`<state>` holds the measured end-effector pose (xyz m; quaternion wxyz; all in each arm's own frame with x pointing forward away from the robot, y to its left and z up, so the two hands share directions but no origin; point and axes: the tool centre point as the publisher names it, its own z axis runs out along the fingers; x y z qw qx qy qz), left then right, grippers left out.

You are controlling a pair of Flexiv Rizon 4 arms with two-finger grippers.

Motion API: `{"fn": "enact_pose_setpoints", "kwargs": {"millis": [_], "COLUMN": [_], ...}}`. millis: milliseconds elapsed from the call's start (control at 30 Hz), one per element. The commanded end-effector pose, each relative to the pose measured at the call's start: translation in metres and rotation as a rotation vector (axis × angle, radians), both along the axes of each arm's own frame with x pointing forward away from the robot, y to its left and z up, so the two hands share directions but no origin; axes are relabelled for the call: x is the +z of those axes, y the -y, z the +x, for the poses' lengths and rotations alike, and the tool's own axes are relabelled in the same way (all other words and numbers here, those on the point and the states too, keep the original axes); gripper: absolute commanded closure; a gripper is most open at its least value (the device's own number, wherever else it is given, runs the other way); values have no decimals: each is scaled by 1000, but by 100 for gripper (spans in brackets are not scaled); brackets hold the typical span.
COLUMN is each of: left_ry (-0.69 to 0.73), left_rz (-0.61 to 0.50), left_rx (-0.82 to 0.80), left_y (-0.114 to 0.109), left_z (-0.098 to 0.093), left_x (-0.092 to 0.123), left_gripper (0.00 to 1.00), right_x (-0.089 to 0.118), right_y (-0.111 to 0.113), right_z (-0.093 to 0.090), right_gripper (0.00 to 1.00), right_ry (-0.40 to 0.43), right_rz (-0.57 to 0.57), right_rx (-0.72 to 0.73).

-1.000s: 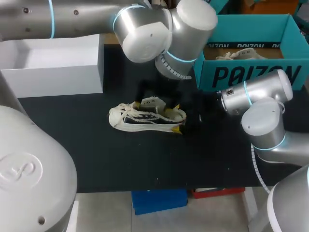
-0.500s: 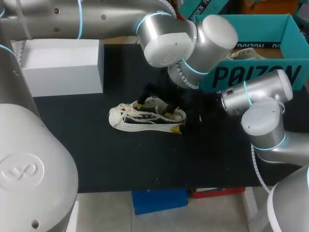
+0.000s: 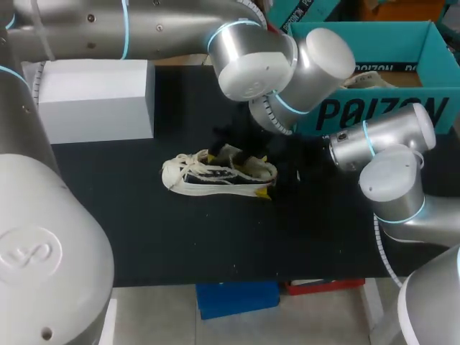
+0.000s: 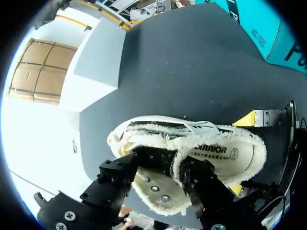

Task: Take the shoe out of the shoebox, open the shoe tongue, remove and reinsert the insole, then place the shoe into the shoebox

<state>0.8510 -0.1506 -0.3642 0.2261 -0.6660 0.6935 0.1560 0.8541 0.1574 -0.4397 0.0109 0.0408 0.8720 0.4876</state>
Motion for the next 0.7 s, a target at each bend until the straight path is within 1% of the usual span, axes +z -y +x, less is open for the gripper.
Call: {"fn": "enact_pose_setpoints", "kwargs": {"millis": [33,167,333,433,567,700], "left_ry": [2,18,29,34,46,73], "left_rz": [1,-14,-55,-83,-121,-162], "left_rx": [-6,-3,-7,4,21,47], "left_y": [-2,0,7,8,2,-9], "left_z": [-1,0,0,3,7,10], "left_x": [1,3,11,16,23,33], "left_gripper": [100,100,100,100,100,100], "right_x": [-5,-5,-5,-5,-5,-5], "right_y": [-3,-3,-3,-3,-3,-3], "right_z": [1,1,1,1,1,1], "right_gripper": [100,100,100,100,100,100], "right_ry": [0,0,0,0,0,0], "right_rz": [-2,-2,-2,-2,-2,-2], "right_rx": [-2,-2,-2,-2,-2,-2]}}
